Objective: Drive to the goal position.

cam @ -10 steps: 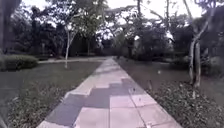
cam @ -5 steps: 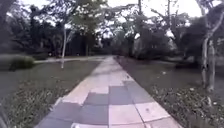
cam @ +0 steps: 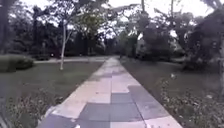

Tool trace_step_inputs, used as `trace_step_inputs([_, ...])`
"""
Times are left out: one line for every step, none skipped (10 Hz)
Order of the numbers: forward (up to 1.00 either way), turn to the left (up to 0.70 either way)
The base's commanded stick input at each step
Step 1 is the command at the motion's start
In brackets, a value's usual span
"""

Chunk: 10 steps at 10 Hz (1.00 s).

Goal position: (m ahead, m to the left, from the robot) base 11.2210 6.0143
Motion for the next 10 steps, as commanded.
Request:
trace_step_inputs([0.70,0.00])
trace_step_inputs([0.70,0.00])
trace_step_inputs([0.70,0.00])
trace_step_inputs([0.70,0.00])
trace_step_inputs([0.70,0.00])
trace_step_inputs([0.70,0.00])
trace_step_inputs([0.70,0.00])
trace_step_inputs([0.70,-0.05])
trace_step_inputs([0.70,-0.19])
trace_step_inputs([0.70,-0.25])
